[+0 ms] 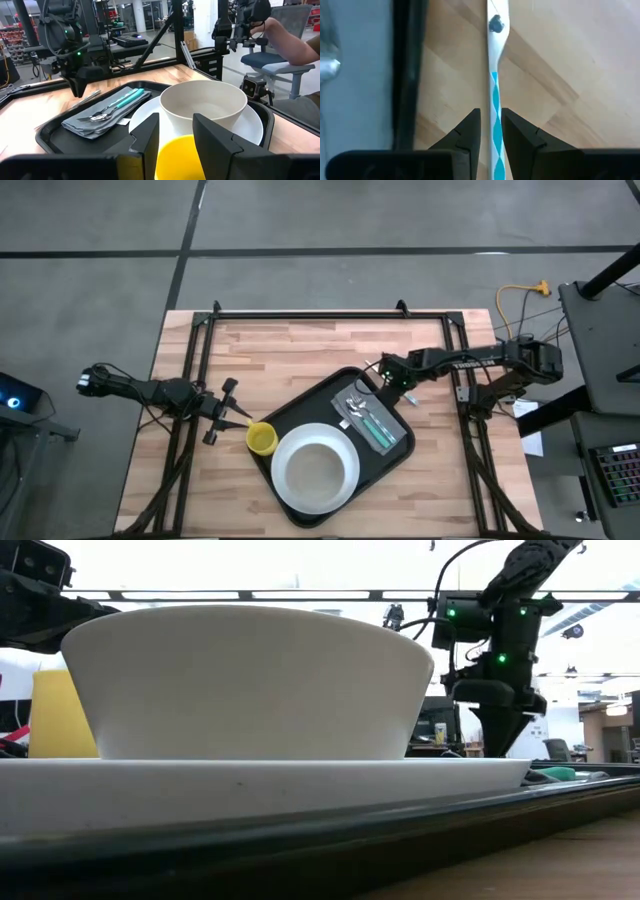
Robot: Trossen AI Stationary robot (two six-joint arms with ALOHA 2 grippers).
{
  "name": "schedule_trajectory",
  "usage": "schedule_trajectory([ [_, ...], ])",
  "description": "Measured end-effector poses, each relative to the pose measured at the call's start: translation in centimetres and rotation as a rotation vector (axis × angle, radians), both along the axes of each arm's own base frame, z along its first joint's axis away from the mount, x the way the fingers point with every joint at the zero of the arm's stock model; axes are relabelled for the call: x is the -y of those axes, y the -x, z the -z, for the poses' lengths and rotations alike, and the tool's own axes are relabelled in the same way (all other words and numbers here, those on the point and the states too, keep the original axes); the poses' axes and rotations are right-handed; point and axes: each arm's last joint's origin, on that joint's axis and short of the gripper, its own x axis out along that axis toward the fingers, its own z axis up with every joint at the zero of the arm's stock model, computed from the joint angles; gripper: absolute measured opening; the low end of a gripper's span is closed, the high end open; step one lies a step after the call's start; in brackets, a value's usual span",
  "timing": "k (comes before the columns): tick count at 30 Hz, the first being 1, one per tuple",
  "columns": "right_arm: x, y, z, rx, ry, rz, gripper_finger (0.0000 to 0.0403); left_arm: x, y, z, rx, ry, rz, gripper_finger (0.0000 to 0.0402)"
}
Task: Set up tray
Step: Put the light blue knife on the gray napkin
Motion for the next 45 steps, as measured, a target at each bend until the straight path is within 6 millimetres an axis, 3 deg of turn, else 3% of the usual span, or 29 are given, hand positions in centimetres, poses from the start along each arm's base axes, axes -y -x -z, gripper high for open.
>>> schedule_trajectory([
  [15,0.6,1.8,2.5,-0.021,-0.043,0.044,0.0068,0.0,0.0,0.0,0.0,0.0,0.0,0.0104],
  [45,0.6,1.5,2.6,0.032,-0.038,0.067,0.0068,0.0,0.0,0.0,0.0,0.0,0.0,0.0104],
])
